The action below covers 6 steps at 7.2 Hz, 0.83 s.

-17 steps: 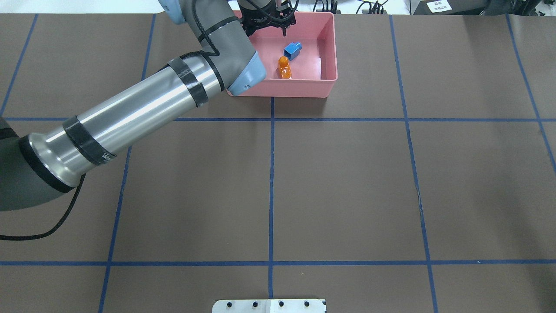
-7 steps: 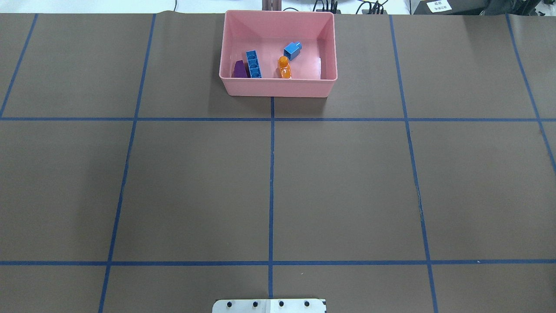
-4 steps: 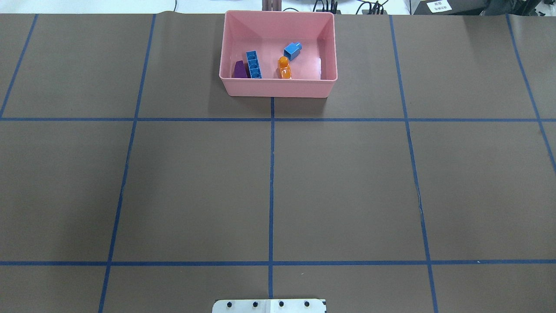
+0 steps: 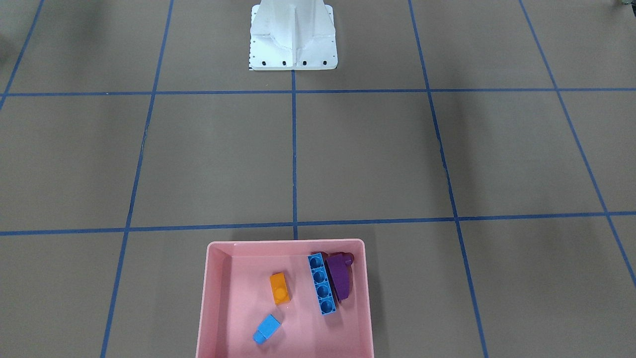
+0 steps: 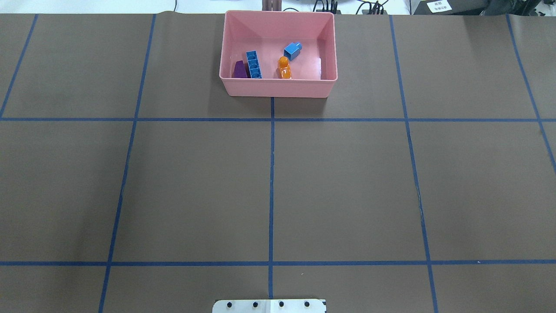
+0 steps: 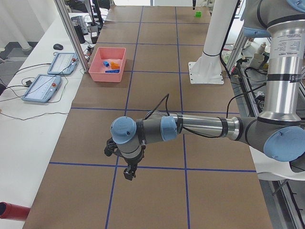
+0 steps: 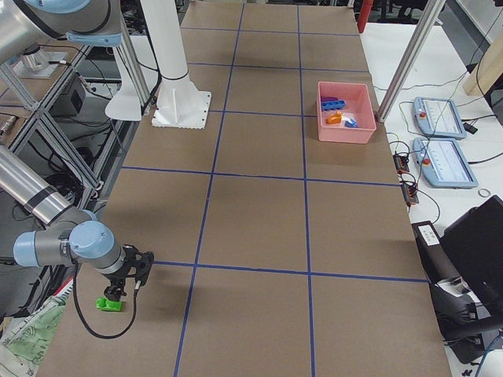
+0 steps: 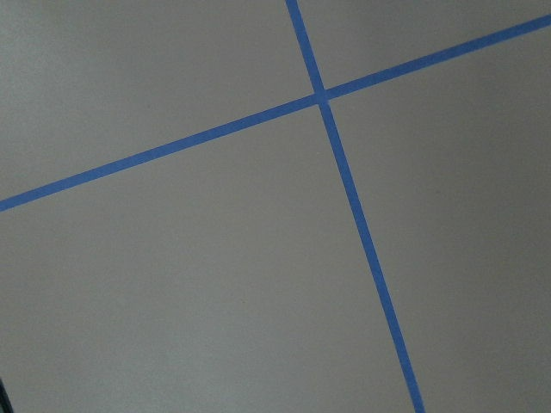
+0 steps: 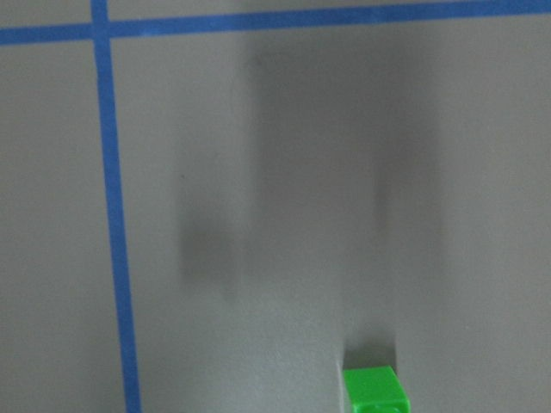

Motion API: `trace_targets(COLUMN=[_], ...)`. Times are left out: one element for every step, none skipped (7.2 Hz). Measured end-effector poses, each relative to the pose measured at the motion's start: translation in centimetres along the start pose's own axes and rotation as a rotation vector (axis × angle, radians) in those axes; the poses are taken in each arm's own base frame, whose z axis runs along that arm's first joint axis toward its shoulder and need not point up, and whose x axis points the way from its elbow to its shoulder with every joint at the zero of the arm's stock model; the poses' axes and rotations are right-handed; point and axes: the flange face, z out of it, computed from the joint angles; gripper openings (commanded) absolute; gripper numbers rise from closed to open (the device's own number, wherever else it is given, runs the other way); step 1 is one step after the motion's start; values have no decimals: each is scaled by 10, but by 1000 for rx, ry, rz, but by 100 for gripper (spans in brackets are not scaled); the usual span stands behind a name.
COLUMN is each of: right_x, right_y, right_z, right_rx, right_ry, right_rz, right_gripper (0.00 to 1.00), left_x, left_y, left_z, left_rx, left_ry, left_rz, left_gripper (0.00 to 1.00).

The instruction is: Put all blocks into box

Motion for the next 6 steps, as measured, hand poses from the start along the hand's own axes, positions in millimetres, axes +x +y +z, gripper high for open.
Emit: trace_targets(right_x=[10, 17, 20, 22, 23, 24], right_y=[11, 18, 20, 18, 14, 8], right_z=[8, 12, 15, 17, 19, 21], right_rx=[-14, -24, -29, -32, -35, -44], right_ry=[6, 12, 15, 15, 15, 15], right_rz=[-29, -60, -77, -81, -73, -62], right_gripper=[100, 100, 99, 98, 98, 98], left_x=[1, 2, 3, 4, 4, 5], left_y=[4, 6, 7, 7, 7, 7], left_z=[2, 4, 3, 2, 2, 1], left_rx=[3, 7, 11, 14, 16, 17], left_ry=[11, 21, 25, 26, 25, 25], left_rz=[-1, 0, 3, 6, 8, 10], left_gripper=[100, 100, 100, 100, 100, 100])
